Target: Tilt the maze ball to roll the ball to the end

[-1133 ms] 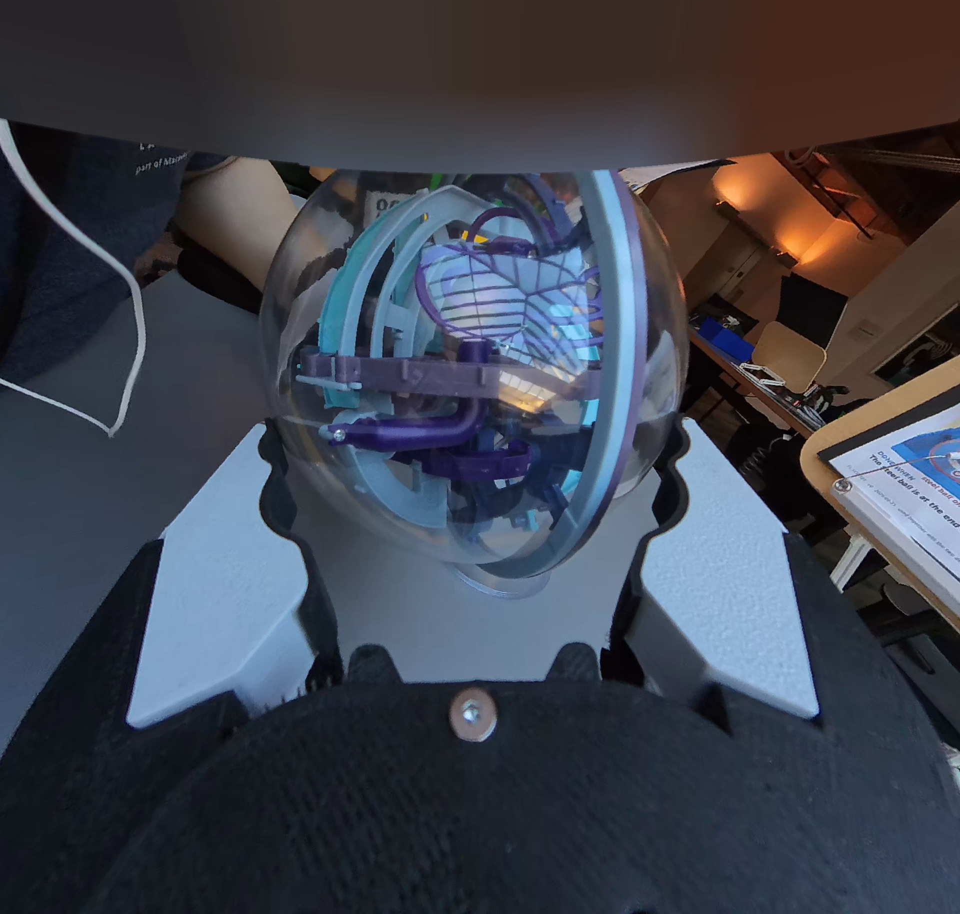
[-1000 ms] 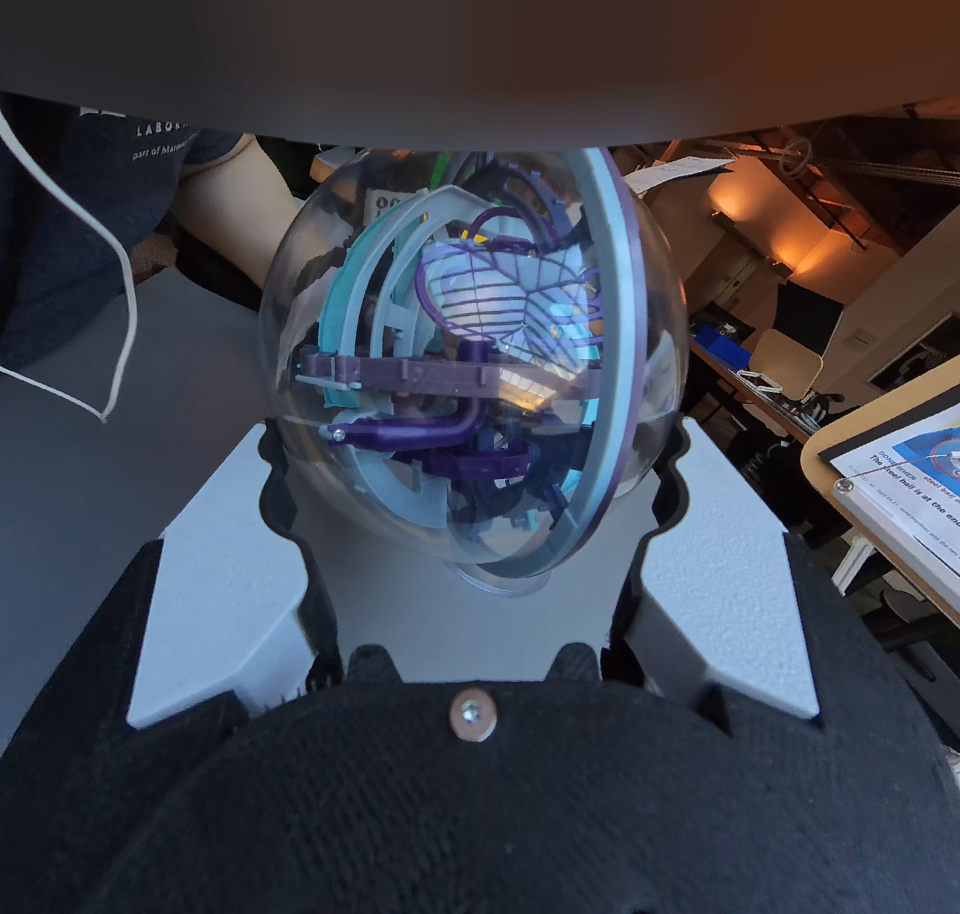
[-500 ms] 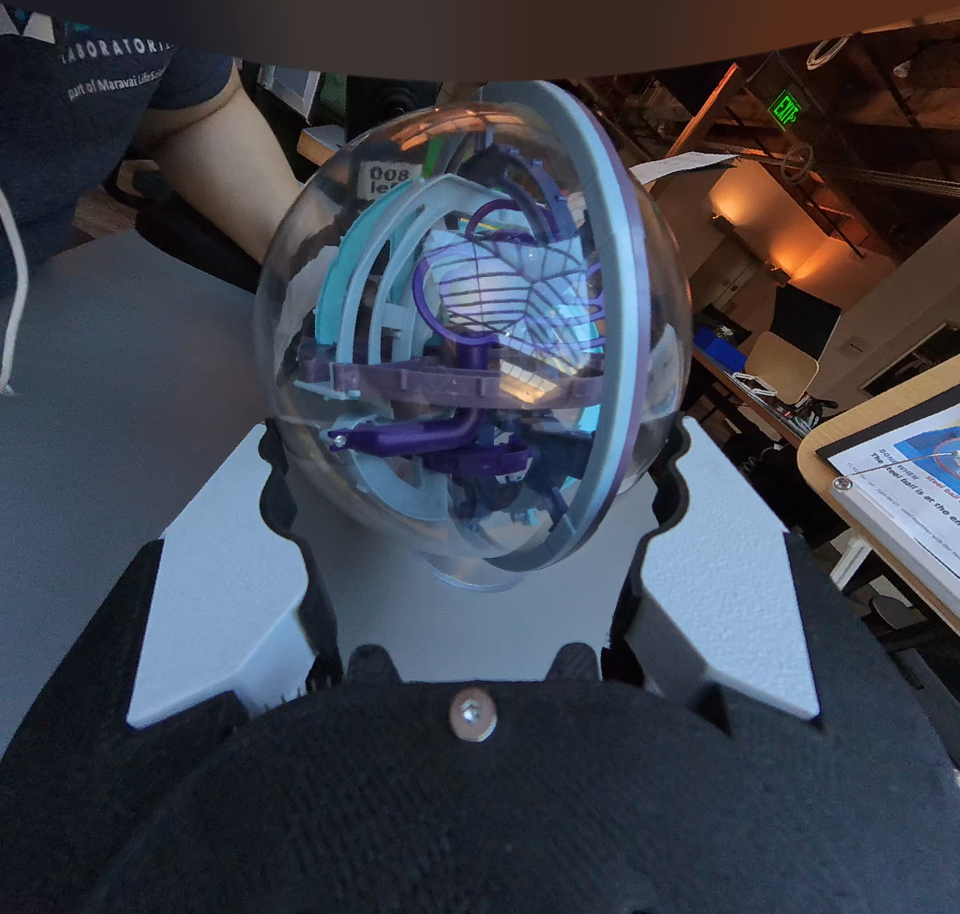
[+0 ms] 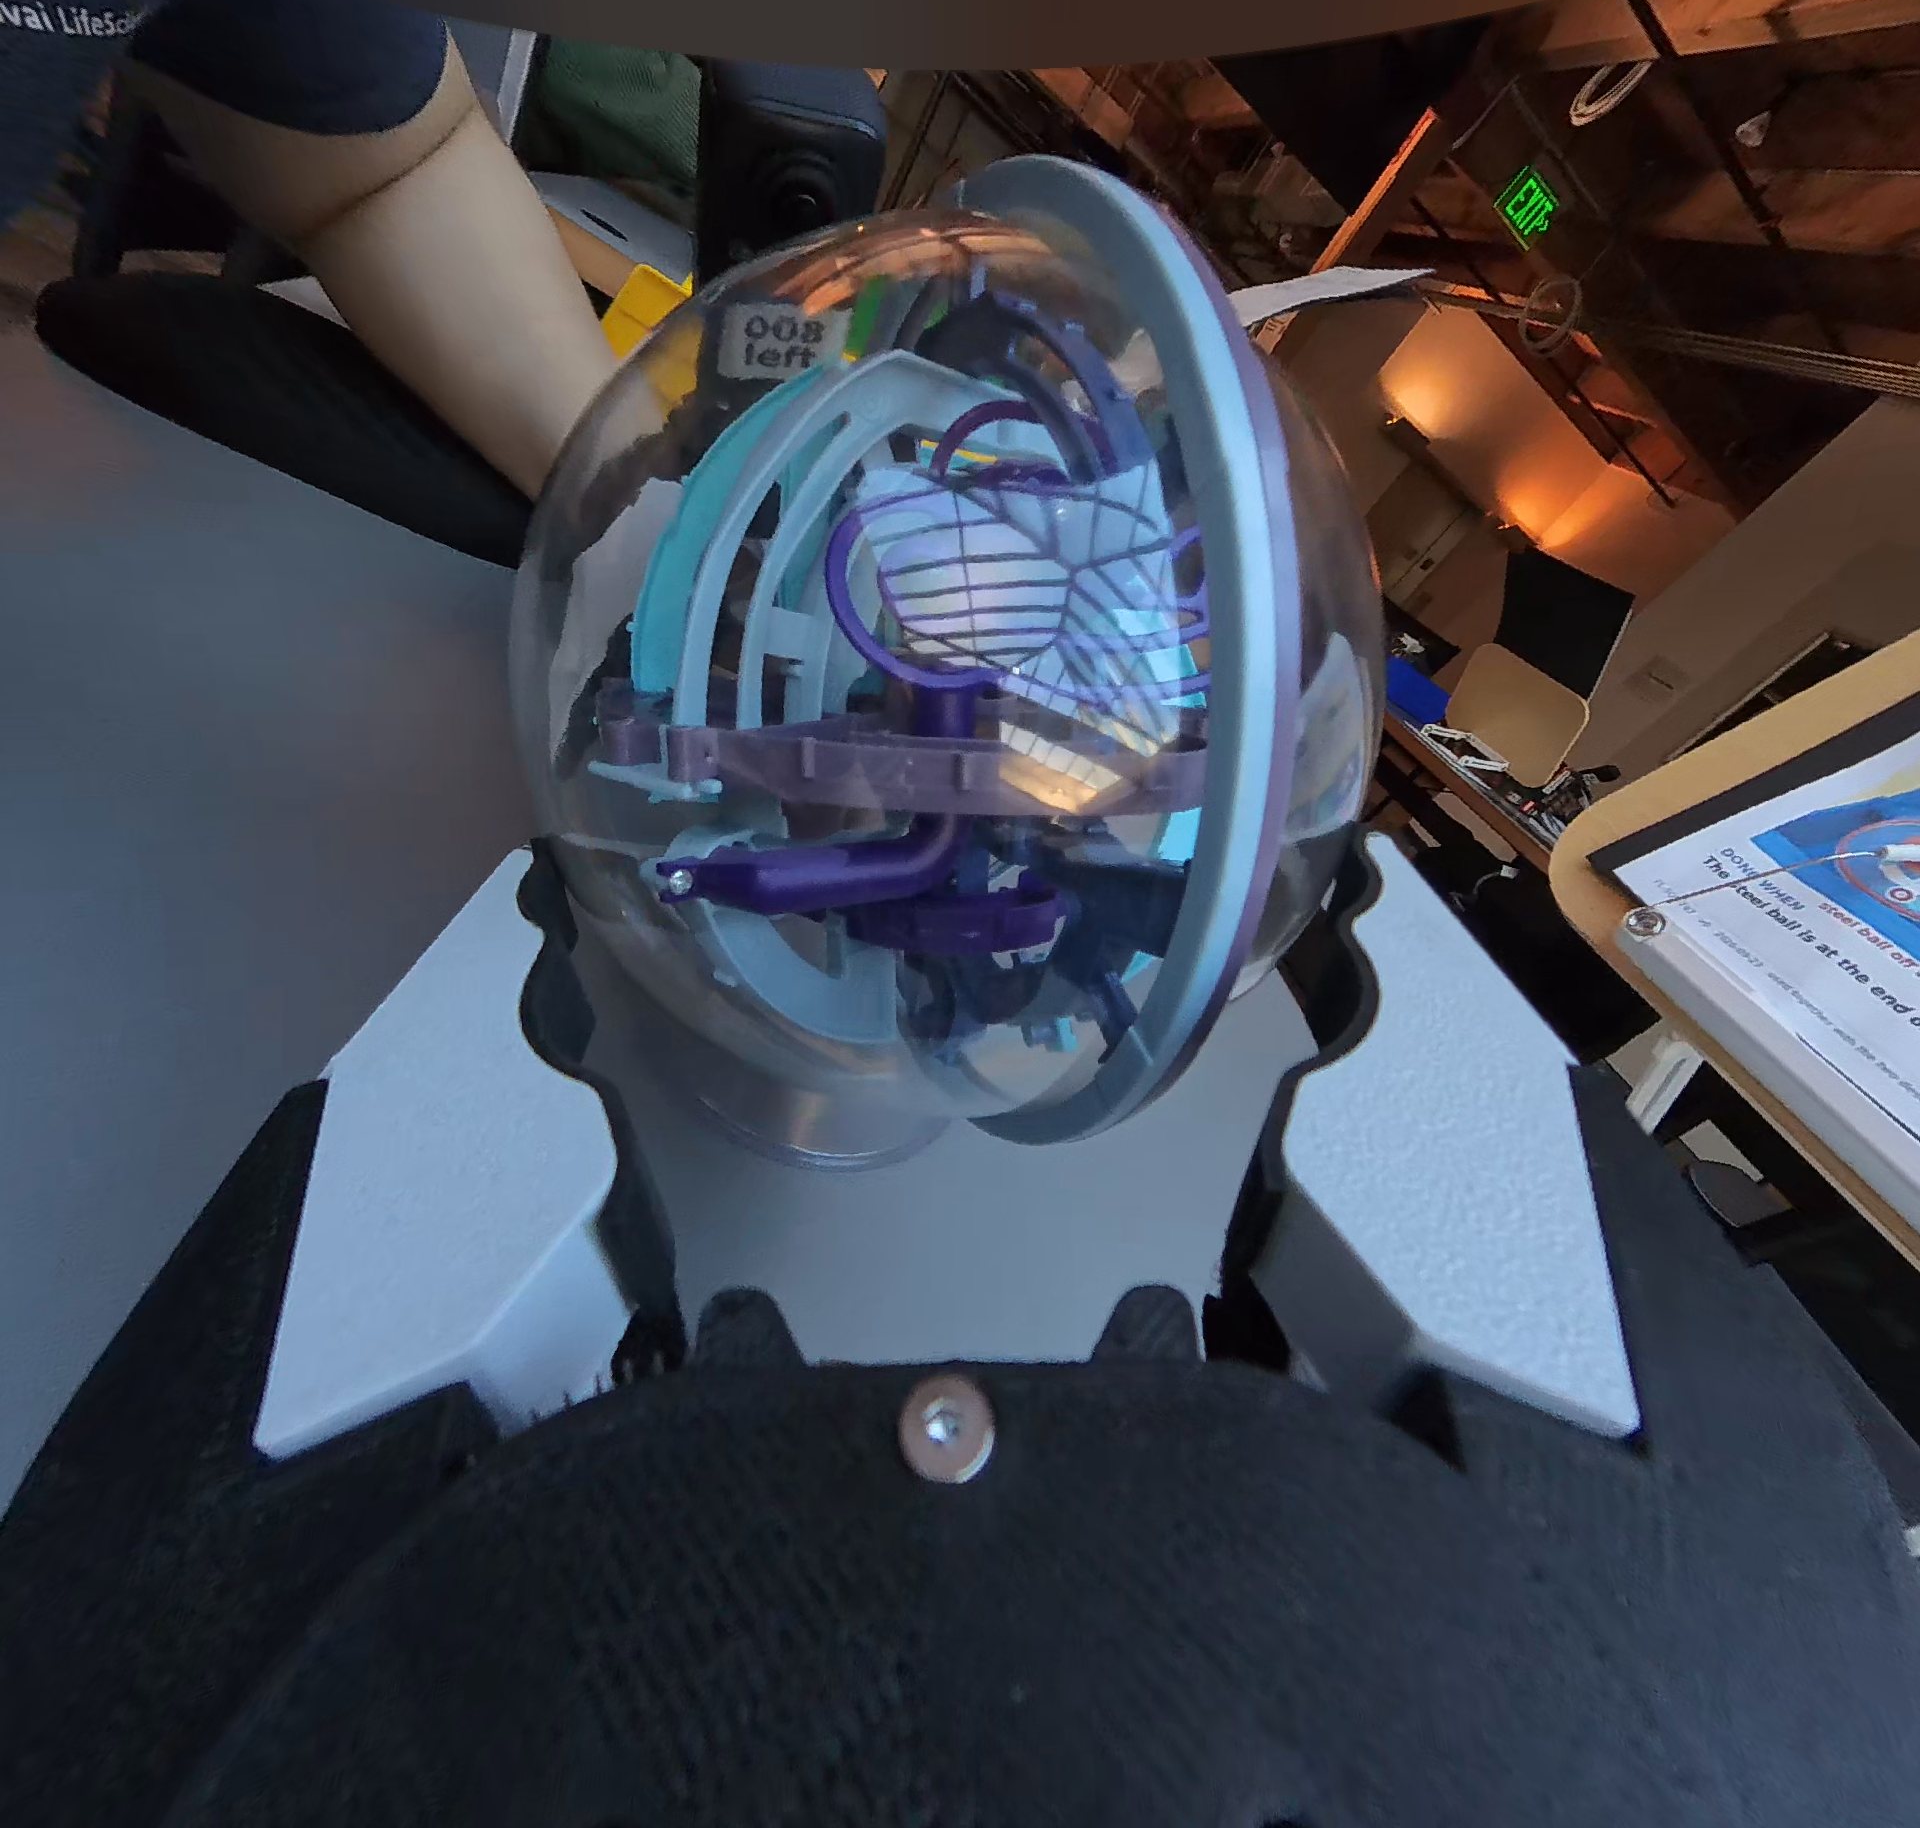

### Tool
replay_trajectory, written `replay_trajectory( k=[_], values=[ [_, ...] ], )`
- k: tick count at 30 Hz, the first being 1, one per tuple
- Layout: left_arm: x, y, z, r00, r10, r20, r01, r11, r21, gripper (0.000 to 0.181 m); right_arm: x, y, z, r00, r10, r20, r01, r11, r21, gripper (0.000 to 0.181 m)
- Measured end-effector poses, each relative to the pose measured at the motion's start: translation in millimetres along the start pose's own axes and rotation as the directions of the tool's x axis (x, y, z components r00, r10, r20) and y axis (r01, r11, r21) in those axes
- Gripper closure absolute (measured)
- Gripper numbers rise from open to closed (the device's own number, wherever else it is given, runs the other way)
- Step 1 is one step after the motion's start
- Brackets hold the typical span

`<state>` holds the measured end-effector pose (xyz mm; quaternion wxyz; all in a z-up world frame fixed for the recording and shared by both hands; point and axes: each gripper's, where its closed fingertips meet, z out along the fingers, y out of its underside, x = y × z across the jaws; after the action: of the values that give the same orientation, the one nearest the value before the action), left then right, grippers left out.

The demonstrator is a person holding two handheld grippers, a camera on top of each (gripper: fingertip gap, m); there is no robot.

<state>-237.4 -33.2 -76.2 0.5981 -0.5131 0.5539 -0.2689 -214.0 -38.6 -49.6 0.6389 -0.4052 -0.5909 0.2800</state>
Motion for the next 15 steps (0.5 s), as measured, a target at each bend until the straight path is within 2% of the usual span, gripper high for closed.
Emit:
replay_trajectory(
  k=[15],
  values=[
    [-9.2, 11.8, 1.5, 1.000, 0.025, 0.012, -0.024, 0.999, -0.023, 0.032, 5.3, 16.5, 5.9, 1.000, -0.006, -0.007, 0.006, 1.000, -0.012, 0.038]
  ],
)
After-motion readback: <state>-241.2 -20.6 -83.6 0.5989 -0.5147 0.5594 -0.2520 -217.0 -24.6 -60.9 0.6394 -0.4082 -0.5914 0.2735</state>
